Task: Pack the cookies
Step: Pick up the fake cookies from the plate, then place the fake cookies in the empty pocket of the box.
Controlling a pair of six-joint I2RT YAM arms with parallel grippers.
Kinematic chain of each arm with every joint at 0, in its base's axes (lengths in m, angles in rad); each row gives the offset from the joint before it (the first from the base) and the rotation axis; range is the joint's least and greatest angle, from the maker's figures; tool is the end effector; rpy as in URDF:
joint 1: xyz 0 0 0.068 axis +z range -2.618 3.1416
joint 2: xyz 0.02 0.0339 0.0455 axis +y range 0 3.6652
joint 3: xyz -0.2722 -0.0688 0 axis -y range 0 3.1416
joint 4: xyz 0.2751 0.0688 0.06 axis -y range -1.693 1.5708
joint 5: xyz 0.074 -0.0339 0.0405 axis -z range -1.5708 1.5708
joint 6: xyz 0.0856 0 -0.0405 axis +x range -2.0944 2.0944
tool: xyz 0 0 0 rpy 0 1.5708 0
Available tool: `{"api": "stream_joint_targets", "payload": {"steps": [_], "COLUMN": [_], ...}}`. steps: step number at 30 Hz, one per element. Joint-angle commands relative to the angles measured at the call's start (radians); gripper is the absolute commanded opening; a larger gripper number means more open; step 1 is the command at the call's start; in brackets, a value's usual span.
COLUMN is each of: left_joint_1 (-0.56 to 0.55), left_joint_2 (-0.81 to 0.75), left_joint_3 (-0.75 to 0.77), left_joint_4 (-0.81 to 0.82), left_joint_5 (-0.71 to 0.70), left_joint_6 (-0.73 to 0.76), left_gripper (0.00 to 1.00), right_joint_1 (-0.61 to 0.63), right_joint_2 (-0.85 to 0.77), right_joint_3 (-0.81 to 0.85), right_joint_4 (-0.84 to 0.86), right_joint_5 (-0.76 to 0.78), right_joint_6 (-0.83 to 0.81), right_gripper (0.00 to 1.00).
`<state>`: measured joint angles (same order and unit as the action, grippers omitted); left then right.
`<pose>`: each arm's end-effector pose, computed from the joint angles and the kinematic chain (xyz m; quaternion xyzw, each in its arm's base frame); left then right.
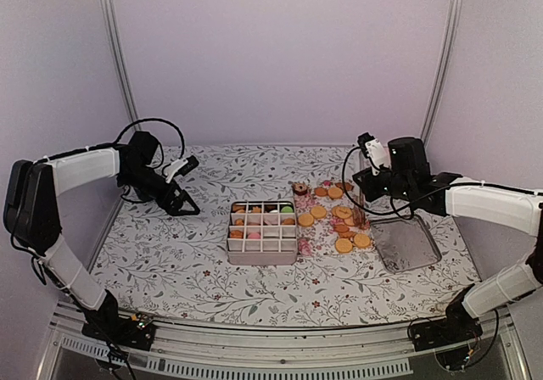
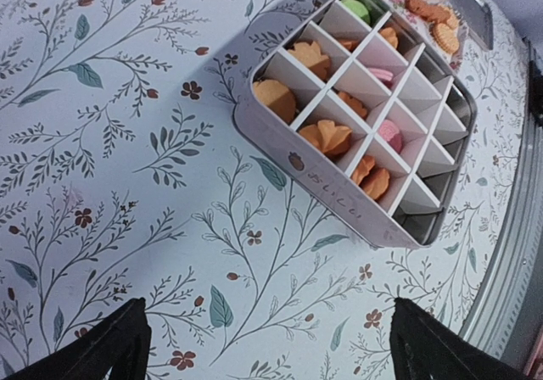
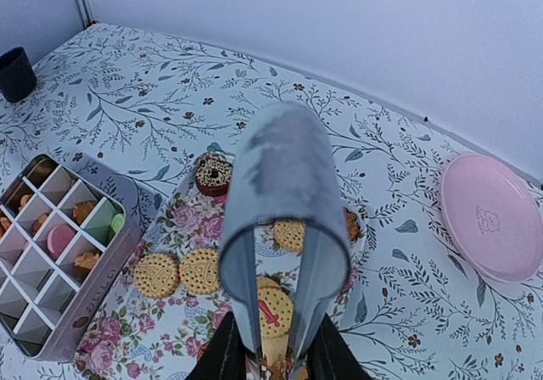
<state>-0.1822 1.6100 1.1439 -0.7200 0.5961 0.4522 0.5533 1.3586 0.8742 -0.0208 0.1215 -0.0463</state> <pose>0.3431 -0.1121 0.1812 0.3460 0.8740 -0.2610 0.2199 0.3229 0.1873 0.2276 -0.2245 0.8306 0.0765 0.5039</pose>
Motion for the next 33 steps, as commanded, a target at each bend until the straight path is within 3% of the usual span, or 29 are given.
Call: {"api": "stream_joint_targets", "payload": {"steps": [1, 13, 21, 33], "left_joint_1": [0.009, 0.008, 0.008, 0.008], "left_joint_2": [-0.005, -0.010, -0.012, -0.002], "left_joint_3": [0.023, 0.022, 0.018, 0.028], "left_joint_4": [-0.004, -0.008, -0.012, -0.017], "left_joint_5": [0.020, 0.030, 0.032, 0.036], "left_joint_6": [0.012, 0.019, 0.023, 0.022], "left_gripper": [0.98, 0.98, 0.97, 0.97], "right_joint_1": [-0.009, -0.010, 0.004, 0.209], "right_joint_2": [-0.041, -0.093, -0.090, 0.069], "right_joint_3": [0.034, 0.079, 0.178, 0.284], "right_joint_4": [0.027, -0.001, -0.003, 0.127], "right_joint_5": [0.006, -0.068, -0.263, -0.401], "right_joint_6": [-0.017, -0.007, 0.081, 0.230], "right_gripper": [0.00, 0.00, 0.00, 0.00]}}
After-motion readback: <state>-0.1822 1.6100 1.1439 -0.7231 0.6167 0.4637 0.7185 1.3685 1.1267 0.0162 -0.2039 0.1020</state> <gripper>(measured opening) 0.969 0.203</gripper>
